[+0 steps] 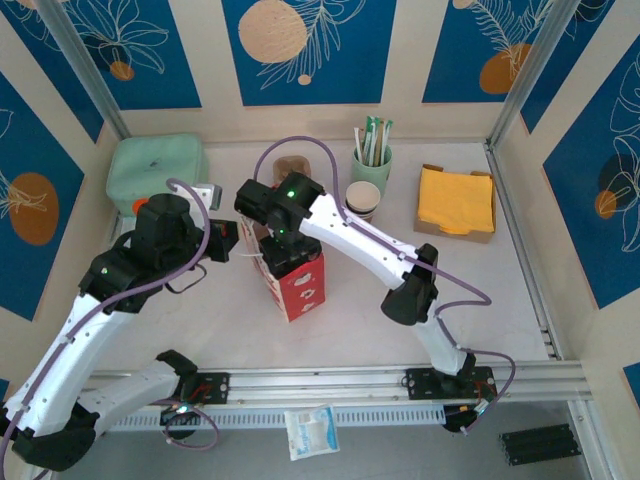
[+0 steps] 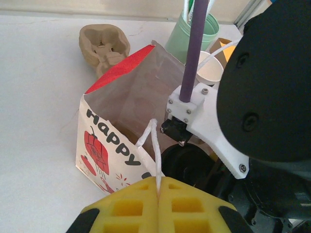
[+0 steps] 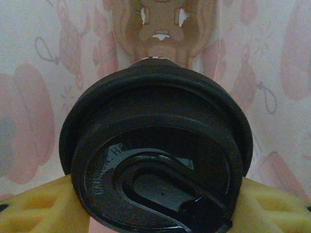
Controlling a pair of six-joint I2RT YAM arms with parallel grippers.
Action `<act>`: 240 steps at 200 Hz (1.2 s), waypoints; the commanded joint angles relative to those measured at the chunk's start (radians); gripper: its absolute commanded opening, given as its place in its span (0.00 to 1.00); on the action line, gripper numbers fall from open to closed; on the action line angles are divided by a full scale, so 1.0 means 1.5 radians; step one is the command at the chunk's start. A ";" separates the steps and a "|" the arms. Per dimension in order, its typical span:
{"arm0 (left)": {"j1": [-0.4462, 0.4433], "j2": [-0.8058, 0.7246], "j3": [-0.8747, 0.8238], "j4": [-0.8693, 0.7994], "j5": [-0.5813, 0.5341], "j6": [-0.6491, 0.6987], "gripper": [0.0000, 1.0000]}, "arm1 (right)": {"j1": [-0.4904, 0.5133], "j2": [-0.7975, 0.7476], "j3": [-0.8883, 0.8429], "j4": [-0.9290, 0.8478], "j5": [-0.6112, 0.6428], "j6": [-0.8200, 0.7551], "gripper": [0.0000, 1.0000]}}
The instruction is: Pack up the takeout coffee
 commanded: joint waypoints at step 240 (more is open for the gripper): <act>0.006 -0.029 -0.006 -0.030 -0.035 -0.018 0.00 | 0.010 -0.005 -0.033 -0.098 0.024 0.063 0.59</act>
